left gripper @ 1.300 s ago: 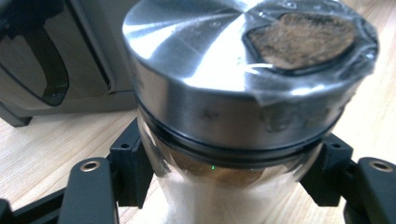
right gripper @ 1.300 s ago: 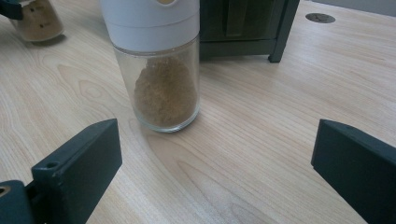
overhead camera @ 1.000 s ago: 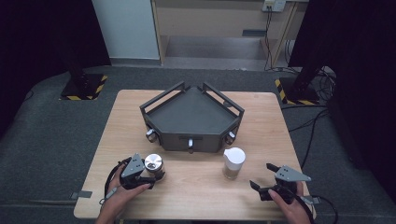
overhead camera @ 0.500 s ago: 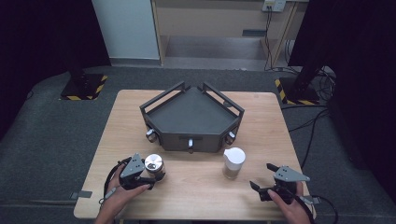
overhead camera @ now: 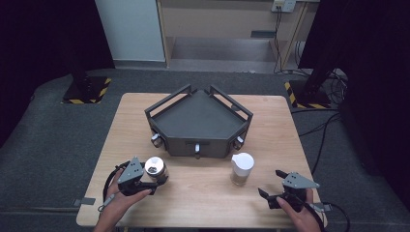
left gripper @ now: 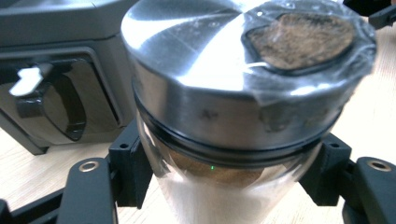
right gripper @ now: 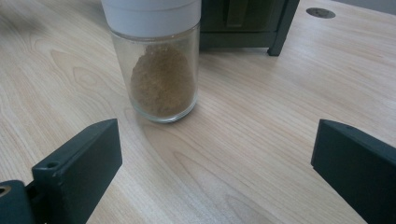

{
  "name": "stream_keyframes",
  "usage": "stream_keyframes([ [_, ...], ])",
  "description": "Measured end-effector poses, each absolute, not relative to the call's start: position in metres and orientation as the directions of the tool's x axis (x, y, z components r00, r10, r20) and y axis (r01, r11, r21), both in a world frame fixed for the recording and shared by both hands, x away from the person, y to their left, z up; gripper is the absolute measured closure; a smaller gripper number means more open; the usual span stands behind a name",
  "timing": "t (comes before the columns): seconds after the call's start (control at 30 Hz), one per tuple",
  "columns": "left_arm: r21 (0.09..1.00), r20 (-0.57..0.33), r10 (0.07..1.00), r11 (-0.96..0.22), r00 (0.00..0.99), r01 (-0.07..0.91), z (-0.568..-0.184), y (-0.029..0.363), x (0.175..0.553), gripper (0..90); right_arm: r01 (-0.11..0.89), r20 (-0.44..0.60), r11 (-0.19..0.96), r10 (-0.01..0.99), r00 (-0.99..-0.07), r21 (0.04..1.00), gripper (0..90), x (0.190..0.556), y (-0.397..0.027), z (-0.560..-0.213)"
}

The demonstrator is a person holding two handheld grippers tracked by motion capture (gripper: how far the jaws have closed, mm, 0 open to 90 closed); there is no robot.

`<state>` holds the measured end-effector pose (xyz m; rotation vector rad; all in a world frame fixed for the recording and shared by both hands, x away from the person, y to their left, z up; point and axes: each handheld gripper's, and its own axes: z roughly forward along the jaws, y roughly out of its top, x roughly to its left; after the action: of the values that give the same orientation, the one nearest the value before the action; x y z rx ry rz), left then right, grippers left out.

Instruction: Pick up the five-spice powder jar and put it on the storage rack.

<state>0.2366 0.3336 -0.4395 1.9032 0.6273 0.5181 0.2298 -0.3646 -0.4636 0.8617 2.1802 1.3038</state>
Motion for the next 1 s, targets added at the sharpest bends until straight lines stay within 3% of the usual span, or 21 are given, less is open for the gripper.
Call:
stream_keyframes([
  [1.0, 0.920, 0.134, 0.589, -0.373, 0.797, 0.121, -0.371, 0.305, 0.258, 30.5, 0.275, -0.073, 0.369, 0.702, -0.708, 0.888, 2.7, 0.229, -0.363, -0.461],
])
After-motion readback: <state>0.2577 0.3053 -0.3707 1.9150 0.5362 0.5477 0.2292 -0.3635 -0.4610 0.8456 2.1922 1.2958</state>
